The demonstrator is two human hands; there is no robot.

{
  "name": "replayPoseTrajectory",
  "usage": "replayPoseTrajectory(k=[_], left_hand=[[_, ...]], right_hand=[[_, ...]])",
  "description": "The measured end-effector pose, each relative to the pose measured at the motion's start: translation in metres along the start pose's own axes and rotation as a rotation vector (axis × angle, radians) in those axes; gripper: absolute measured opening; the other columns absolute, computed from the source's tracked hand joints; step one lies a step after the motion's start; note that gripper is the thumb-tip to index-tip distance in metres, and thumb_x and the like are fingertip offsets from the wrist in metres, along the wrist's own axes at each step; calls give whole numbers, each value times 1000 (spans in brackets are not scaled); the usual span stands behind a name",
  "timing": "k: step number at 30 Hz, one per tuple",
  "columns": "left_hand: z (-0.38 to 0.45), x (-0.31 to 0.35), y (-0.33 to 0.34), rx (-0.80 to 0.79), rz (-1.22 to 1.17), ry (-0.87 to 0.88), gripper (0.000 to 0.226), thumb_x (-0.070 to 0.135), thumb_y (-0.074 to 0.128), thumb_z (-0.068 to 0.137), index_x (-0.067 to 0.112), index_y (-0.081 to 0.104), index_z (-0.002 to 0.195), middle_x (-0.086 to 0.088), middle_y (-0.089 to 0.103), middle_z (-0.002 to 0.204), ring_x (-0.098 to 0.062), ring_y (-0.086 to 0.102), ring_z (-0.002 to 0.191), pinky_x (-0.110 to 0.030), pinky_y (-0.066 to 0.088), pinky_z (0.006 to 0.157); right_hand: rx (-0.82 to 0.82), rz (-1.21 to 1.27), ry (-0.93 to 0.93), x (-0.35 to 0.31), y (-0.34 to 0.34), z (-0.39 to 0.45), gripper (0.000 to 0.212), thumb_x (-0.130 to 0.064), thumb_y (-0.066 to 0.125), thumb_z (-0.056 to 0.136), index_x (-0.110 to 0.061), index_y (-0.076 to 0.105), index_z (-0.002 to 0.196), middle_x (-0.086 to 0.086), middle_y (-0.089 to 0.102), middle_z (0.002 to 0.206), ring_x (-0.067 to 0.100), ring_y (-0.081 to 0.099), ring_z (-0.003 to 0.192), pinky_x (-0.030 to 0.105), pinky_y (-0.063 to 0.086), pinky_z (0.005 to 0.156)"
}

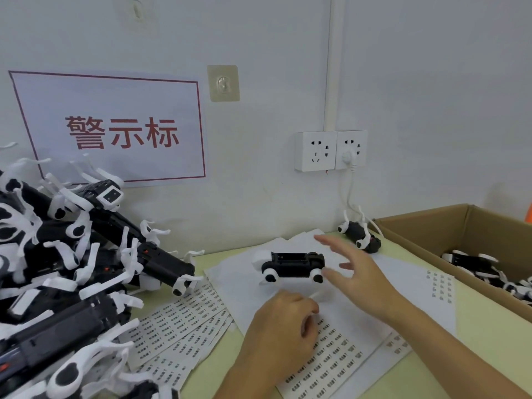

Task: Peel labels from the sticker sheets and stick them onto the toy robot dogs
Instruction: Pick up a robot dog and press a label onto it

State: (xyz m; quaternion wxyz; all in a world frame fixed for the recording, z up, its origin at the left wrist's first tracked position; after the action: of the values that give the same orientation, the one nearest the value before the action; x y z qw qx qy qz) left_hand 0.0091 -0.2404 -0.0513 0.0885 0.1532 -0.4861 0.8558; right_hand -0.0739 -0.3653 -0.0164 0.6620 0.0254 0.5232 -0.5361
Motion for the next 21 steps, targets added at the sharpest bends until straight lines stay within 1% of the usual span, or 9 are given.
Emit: replayPoseTrajectory(k=[2, 3, 5, 7, 9, 10, 13, 17, 21], left_hand=[[1, 1, 0, -29, 12, -1, 28, 29, 47, 99, 24, 70, 114, 12, 64, 111, -6, 48, 109, -23, 44, 89], [1, 1, 1, -36, 16, 1, 28, 29, 47, 99, 24, 70, 114, 12, 64, 111, -6, 48, 109, -22, 44, 88], [2, 1, 1, -45, 25, 0, 28, 29, 48, 98, 24, 71, 113, 13, 64, 111, -6, 49, 108, -23, 46, 88], [1, 1, 1, -60, 58, -6, 28, 31, 47, 98, 24, 71, 111, 13, 64, 109, -7, 49, 106, -25, 47, 87], [1, 3, 2, -75, 110, -14, 28, 34, 44, 99, 23, 69, 104, 12, 63, 104, -9, 50, 102, -28, 48, 85], [0, 4, 2, -72, 132, -18, 29, 35, 42, 99, 22, 68, 99, 11, 62, 100, -10, 49, 100, -28, 48, 82], [0, 9, 2, -42, 175, -25, 28, 35, 40, 99, 21, 62, 90, 10, 56, 89, -11, 47, 91, -26, 46, 74], [-3, 13, 4, -54, 243, -28, 28, 33, 37, 99, 20, 56, 85, 7, 54, 83, -14, 48, 82, -29, 46, 69], [-7, 16, 4, -42, 191, -60, 30, 32, 40, 97, 21, 39, 69, 7, 44, 71, -14, 43, 67, -30, 41, 62]], right_hand=[[143, -56, 69, 4, -20, -5, 38, -8, 63, 91, -40, 59, 112, -13, 62, 108, -2, 57, 99, 13, 42, 74], [160, -117, 110, 6, -27, -8, 33, -8, 61, 91, -39, 58, 104, -7, 63, 98, 2, 58, 87, 13, 42, 66], [73, -244, 247, 14, -37, -19, 22, -15, 57, 92, -35, 57, 99, -2, 63, 87, 7, 58, 70, 15, 43, 57], [-85, -440, 400, 23, -41, -38, 14, -28, 54, 94, -33, 50, 107, -2, 63, 84, 9, 60, 69, 22, 48, 57], [-220, -663, 465, 28, -40, -59, 20, -41, 49, 96, -34, 40, 113, -6, 59, 89, 9, 60, 76, 26, 51, 64], [-254, -709, 475, 28, -38, -67, 23, -45, 47, 97, -34, 37, 114, -8, 56, 92, 9, 59, 79, 26, 51, 67], [-270, -611, 499, 21, -33, -78, 26, -46, 49, 96, -38, 36, 117, -9, 57, 92, 8, 60, 79, 24, 47, 63], [-213, -354, 541, 11, -27, -80, 30, -37, 56, 93, -39, 42, 119, -6, 71, 76, 4, 66, 52, 18, 50, 55], [-185, -190, 598, 11, -24, -82, 29, -30, 57, 89, -37, 47, 115, -10, 74, 66, 1, 64, 49, 16, 45, 52]])
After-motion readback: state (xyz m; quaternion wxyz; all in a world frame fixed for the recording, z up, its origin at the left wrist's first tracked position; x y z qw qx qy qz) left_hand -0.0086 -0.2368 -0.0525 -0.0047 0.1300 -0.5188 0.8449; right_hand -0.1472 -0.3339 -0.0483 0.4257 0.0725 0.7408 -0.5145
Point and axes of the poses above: each hand's wrist, its own z-axis towards the middle knuckle, its own y-axis out of the palm, x = y × z, the point moved 7 cm from there along z, towards the middle knuckle
